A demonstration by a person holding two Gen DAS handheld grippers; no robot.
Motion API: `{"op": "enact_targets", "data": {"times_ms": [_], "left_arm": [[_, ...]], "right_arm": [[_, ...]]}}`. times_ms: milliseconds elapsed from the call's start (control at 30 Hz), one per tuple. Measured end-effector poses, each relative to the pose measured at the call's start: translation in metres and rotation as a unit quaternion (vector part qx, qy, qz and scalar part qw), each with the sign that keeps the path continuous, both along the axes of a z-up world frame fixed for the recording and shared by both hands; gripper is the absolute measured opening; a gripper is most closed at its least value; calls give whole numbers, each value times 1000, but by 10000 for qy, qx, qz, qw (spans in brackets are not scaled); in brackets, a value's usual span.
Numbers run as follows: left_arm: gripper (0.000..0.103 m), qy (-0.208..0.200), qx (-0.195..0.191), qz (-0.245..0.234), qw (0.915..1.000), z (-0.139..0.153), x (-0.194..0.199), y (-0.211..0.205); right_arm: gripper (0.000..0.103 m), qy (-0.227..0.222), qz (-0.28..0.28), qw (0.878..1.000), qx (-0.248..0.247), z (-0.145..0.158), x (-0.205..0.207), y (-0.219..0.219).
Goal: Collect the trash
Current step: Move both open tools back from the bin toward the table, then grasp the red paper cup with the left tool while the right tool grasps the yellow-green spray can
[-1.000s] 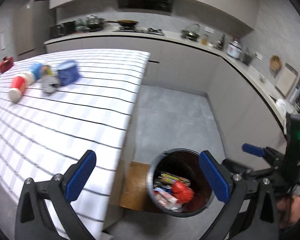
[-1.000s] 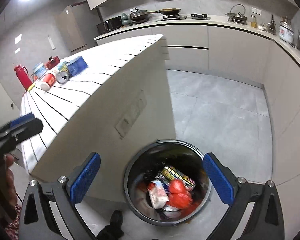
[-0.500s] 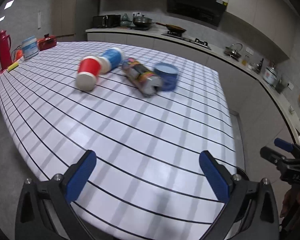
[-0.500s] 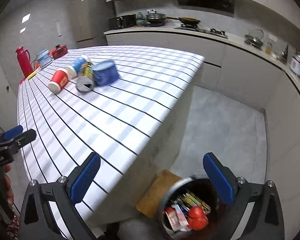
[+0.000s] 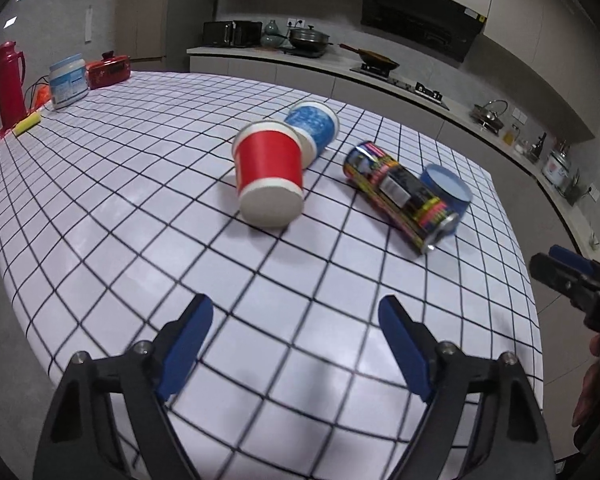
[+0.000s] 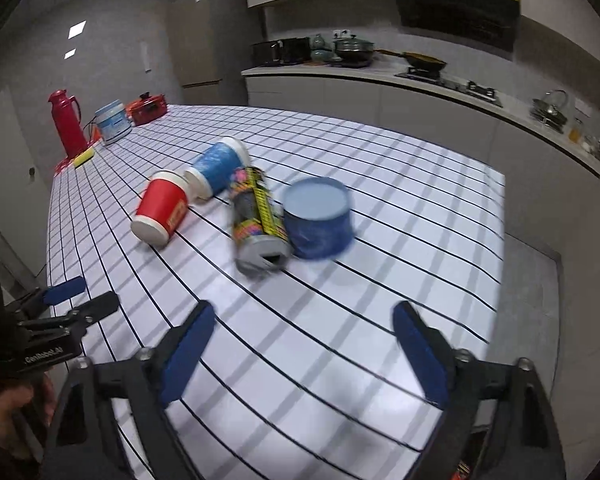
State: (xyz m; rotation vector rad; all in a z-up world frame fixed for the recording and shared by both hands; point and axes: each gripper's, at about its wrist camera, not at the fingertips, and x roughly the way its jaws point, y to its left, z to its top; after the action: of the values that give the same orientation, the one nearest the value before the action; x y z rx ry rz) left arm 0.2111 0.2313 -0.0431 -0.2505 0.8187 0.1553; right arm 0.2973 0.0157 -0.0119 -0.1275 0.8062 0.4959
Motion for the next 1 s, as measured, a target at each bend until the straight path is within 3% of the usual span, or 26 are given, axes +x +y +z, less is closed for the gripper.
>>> {"op": "enact_targets", "data": {"times_ms": [400,767,1000], "left_arm": [[75,-2,-190,-191,9996,-5,53,30],[60,208,-278,-382,9987,-17,88,43],[59,313,-347,-398,9981,-23,98,48]], "right_arm": [[57,226,284,9993,-30,-12,61,77],[56,599,229,9979,-49,-44,98,111],[57,706,285,9970,-139,-50,108,129]]}}
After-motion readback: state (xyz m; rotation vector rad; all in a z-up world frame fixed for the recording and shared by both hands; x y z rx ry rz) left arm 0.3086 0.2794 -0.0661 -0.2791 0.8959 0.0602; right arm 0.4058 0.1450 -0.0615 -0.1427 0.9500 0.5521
